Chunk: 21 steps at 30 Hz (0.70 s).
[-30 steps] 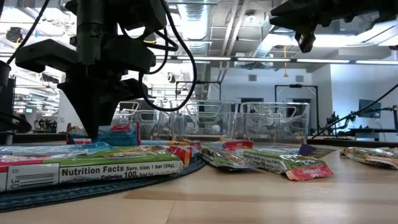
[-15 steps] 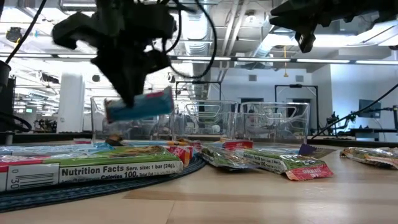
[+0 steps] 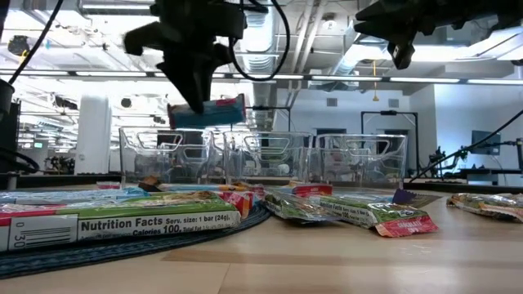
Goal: Pick and place Granola Bars by type
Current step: Put the red granola bar into the left transparent bin
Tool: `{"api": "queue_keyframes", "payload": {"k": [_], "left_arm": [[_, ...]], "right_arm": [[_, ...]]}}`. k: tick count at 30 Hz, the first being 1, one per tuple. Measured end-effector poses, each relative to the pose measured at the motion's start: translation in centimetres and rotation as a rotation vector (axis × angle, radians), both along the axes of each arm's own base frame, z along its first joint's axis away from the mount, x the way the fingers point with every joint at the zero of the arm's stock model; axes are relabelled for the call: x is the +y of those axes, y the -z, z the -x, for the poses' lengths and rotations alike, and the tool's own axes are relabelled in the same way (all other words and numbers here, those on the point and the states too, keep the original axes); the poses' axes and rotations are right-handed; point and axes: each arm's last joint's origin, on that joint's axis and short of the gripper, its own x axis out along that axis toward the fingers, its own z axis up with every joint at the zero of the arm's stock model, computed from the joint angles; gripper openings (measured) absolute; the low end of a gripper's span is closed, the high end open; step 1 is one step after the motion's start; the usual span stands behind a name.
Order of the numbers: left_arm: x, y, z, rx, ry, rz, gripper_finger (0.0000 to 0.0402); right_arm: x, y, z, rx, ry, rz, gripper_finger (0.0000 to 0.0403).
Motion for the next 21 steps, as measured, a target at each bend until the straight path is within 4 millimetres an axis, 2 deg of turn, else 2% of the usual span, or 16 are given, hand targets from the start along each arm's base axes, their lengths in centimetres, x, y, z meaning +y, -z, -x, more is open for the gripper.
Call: {"api": "queue_keyframes", "payload": {"k": [6, 11, 15, 21], "left_arm": [[3.4, -2.1, 0.2, -0.032, -0.231, -0.161, 0.0057], [7.0, -3.6, 0.7, -0.068, -0.466, -0.226, 0.0057], [10.1, -4.7, 1.3, -0.111, -0.660, -0.194, 0.0057], [14.8, -4.7, 2.8, -0.152, -0.936, -0.054, 0.0057]], "right_arm": [[0.0, 0.0, 0.0, 0.000, 0.000, 0.000, 0.0071], [0.0, 0.0, 0.0, 0.000, 0.000, 0.000, 0.0071], [0.0, 0.0, 0.0, 0.000, 0.000, -0.001, 0.0071], [0.0, 0.0, 0.0, 0.000, 0.000, -0.001, 0.0071]]}}
